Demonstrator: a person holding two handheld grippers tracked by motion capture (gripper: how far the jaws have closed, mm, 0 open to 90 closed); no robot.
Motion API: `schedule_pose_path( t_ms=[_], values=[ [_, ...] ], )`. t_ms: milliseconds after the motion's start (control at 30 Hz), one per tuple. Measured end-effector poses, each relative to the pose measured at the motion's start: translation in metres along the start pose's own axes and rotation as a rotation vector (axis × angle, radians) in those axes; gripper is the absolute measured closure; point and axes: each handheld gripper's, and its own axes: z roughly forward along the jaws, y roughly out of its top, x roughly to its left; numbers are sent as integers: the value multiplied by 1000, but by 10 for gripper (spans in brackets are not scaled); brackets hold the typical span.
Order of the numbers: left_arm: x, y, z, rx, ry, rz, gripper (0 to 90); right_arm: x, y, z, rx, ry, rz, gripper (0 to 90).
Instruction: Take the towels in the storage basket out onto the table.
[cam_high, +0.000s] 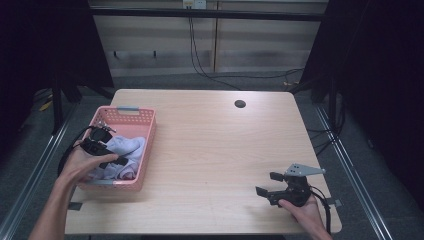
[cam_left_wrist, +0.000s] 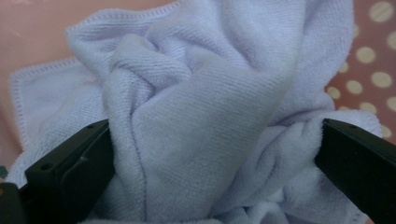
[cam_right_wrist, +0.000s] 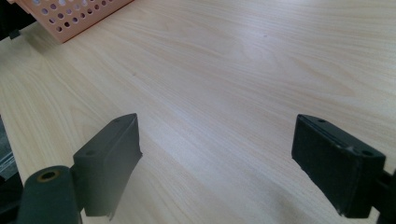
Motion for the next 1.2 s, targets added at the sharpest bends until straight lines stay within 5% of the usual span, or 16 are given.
schedule_pose_path(
  t_ms=[300, 533, 600, 900, 1033, 1200],
  values=[
    [-4, 3, 11, 64, 24, 37, 0, 2, 0, 3, 12, 11, 2, 152],
    [-18, 11, 22, 146, 144, 109, 28, 2, 1, 1, 12, 6, 4, 155],
    [-18, 11, 22, 148, 147, 109, 49, 2, 1, 1, 9, 8, 0, 159],
    [-12, 14, 14, 100, 194, 57, 379, 2, 0, 1, 23, 22, 3, 176],
    [-6, 9, 9, 29, 155, 43, 508, 2, 0, 2, 29, 21, 7, 177],
    [-2, 4, 4, -16, 117, 21, 563, 1, 1, 2, 29, 14, 8, 177]
  ],
)
